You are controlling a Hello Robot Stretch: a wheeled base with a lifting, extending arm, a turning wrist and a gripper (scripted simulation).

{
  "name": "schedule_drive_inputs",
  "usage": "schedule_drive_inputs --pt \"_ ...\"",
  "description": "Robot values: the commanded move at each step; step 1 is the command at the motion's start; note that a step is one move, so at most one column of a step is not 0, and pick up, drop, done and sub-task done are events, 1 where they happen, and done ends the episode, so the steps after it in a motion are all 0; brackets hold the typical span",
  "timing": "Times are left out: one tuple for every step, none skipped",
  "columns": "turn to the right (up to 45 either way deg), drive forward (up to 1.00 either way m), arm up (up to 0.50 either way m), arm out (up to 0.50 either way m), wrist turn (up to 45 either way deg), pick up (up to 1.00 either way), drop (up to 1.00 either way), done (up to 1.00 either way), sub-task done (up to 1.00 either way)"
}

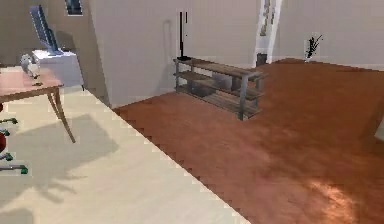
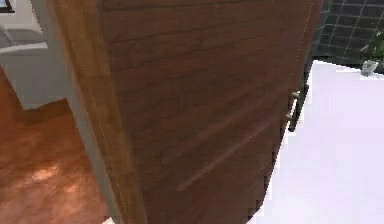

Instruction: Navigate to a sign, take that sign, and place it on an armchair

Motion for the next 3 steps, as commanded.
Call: schedule_drive_inputs --pt "0.0 0.3 0.0 0.0 0.0 0.0 0.0 0.0 0.0" --pt "36.0 0.0 0.0 0.0 0.0 0.0 0.0 0.0 0.0" --pt "0.0 1.0 0.0 0.0 0.0 0.0 0.0 0.0 0.0"
